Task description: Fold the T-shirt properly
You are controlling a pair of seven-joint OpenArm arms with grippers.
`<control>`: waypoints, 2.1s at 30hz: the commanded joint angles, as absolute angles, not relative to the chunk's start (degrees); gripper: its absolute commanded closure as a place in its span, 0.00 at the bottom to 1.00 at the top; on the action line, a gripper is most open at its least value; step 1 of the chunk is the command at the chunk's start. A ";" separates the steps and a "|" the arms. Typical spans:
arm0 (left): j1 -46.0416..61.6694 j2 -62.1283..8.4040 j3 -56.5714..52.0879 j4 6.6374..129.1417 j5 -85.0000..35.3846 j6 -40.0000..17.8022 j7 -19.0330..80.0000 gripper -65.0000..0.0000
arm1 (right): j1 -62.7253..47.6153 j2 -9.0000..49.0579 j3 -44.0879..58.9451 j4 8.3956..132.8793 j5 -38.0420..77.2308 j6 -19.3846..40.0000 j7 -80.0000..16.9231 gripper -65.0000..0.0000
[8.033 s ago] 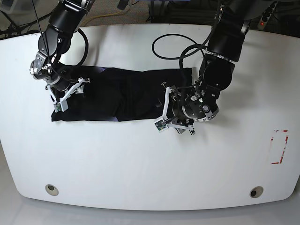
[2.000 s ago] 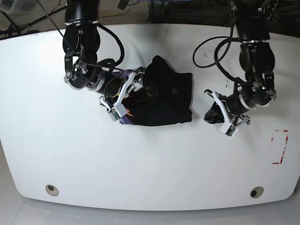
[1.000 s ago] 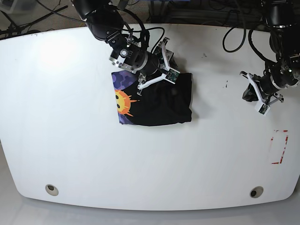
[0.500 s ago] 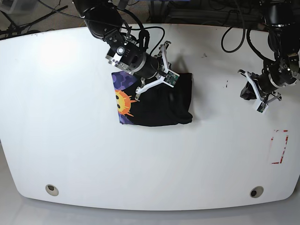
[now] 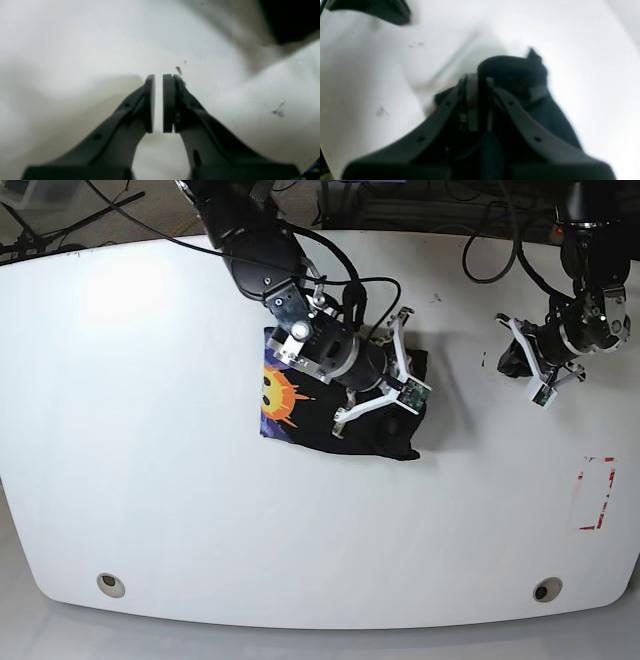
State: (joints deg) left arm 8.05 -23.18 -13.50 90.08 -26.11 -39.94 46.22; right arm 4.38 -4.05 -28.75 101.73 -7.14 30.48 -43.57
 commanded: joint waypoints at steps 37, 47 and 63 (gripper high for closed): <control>0.31 -6.20 14.37 101.85 -9.45 -40.00 45.32 0.93 | 14.90 8.66 -3.12 79.69 21.76 30.29 -40.31 0.63; 0.13 -10.77 14.02 96.84 -8.13 -40.00 44.88 0.93 | 15.43 8.84 -7.60 68.00 13.76 30.29 -29.14 0.63; -13.05 -22.46 14.02 80.84 -8.31 -40.00 36.18 0.93 | 7.25 10.07 -7.69 80.22 13.49 32.22 -33.89 0.63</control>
State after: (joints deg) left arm -11.09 -20.91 14.41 79.88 -8.16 -40.38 36.67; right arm 6.90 9.72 -7.88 77.73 13.34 31.97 -33.56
